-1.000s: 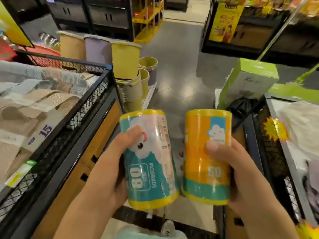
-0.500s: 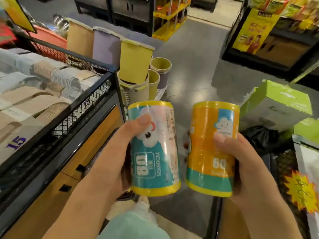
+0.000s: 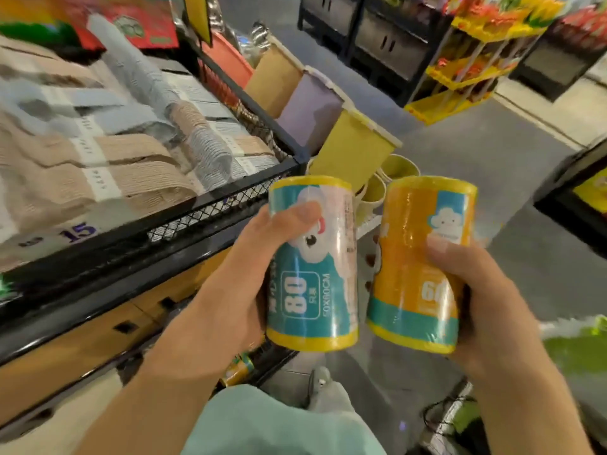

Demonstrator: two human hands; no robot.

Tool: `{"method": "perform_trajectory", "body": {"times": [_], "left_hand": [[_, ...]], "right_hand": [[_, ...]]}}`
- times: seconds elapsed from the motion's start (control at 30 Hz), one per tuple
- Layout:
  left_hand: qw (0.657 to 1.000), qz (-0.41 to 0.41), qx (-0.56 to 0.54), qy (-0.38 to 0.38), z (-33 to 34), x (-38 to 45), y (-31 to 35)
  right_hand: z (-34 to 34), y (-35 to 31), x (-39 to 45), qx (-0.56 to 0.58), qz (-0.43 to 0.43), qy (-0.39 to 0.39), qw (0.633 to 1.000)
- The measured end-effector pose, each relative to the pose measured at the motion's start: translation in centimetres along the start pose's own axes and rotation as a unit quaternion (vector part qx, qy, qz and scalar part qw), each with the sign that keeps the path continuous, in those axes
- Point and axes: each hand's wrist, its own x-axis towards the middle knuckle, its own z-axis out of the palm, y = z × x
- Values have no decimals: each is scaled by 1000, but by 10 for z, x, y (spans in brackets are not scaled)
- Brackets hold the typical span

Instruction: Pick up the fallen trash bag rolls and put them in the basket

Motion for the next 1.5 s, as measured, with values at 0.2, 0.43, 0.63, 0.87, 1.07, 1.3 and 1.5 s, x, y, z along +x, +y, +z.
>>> {"method": "perform_trajectory", "body": {"times": [0.2,0.43,0.63,0.87,1.07,1.3,1.5], "left_hand": [[957,-6,-264,122,19,13,-22],[917,22,-230,324,33,45,-45],[901,43,-219,373,17,50,-71],[887,4,-185,424,-33,72,-117],[875,-64,-185,442,-82,100,-201],[837,-116,-209,492,-142,165,-366],[830,-148,-192,502,-184,215,-513]], "right_hand": [[-18,-1,102,-11,37,-162,986],[-13,11,189,-73,92,-307,944],[3,38,222,-109,140,-367,913],[30,96,247,-218,152,-353,897],[25,194,283,-311,179,-331,873],[1,375,339,-448,181,-395,782],[-21,525,368,-532,111,-487,684]]}}
